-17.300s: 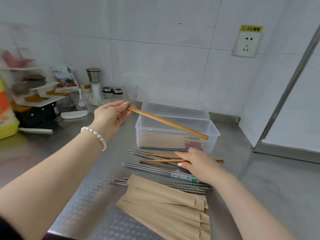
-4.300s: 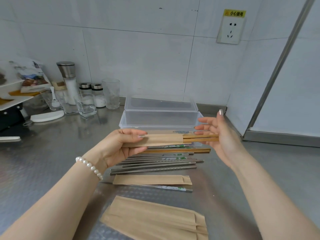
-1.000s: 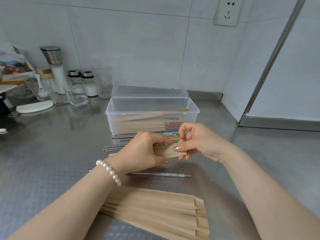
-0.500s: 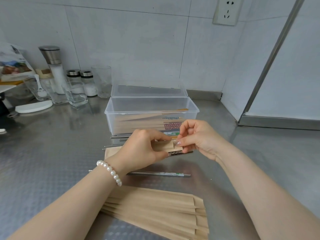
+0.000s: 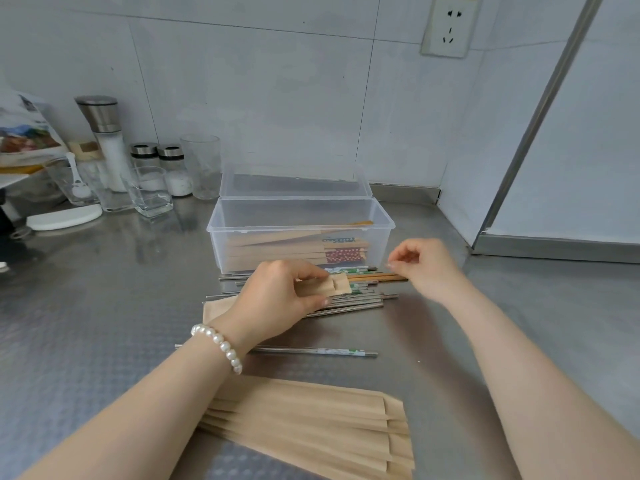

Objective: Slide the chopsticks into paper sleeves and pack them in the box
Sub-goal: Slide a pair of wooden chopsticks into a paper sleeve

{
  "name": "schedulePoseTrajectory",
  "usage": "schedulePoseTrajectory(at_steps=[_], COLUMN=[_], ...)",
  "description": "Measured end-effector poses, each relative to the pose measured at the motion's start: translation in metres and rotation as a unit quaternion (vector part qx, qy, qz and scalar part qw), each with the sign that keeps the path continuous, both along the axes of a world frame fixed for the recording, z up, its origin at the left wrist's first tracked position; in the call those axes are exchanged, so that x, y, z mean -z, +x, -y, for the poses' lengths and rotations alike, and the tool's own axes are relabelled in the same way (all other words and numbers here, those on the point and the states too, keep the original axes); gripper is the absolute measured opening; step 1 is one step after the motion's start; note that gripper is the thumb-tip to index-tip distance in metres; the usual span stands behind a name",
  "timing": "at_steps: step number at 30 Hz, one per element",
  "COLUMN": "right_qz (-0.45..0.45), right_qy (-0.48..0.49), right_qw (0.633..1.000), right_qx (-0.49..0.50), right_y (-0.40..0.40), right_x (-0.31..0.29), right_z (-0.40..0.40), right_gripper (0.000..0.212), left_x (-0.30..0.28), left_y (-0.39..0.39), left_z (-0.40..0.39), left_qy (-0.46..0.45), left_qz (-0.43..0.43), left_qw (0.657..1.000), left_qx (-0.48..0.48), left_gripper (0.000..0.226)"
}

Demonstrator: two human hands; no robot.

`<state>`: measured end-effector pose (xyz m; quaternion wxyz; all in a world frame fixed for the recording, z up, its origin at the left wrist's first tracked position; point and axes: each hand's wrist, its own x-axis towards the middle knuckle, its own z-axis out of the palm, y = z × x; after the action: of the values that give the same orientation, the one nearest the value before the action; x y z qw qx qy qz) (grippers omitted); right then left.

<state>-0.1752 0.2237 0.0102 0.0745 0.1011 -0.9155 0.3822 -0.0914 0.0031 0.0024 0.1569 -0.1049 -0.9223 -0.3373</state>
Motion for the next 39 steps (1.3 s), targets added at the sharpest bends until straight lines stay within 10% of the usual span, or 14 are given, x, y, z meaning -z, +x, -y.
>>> schedulePoseTrajectory(at_steps=[4, 21, 28, 35, 39], right_qz=[0.017, 0.105, 0.058, 0.133, 0.1], right_qy=[0.133, 0.163, -0.196, -0.634, -0.664], right_qw=[0.991, 0.978, 0.977, 0.757, 0.741], right_qx=[-0.03, -0.079, -0.064, -0.083, 0.007], right_y=[-0.009, -0.01, -0.003, -0.003, -0.009], right_x=[0.015, 0.007, -0.008, -0.019, -0.015], right_z=[-0.007, -0.013, -0.017, -0.019, -0.022], right_gripper=[0.015, 0.026, 0.019, 0.01, 0.034], left_x=[0.002, 0.0, 0.001, 0.001, 0.001], left_y=[-0.001, 0.001, 0.0, -0.001, -0.003], left_z=[-0.001, 0.0, 0.002, 0.004, 0.006], left_qy=[-0.022, -0.035, -0.012, -0.014, -0.007], left_qz=[0.018, 0.045, 0.035, 0.029, 0.03], left_qw=[1.0, 0.998, 0.999, 0.999, 0.999], left_qx=[0.001, 0.004, -0.004, -0.009, -0.019], left_gripper=[0.037, 0.038, 0.037, 0.039, 0.04])
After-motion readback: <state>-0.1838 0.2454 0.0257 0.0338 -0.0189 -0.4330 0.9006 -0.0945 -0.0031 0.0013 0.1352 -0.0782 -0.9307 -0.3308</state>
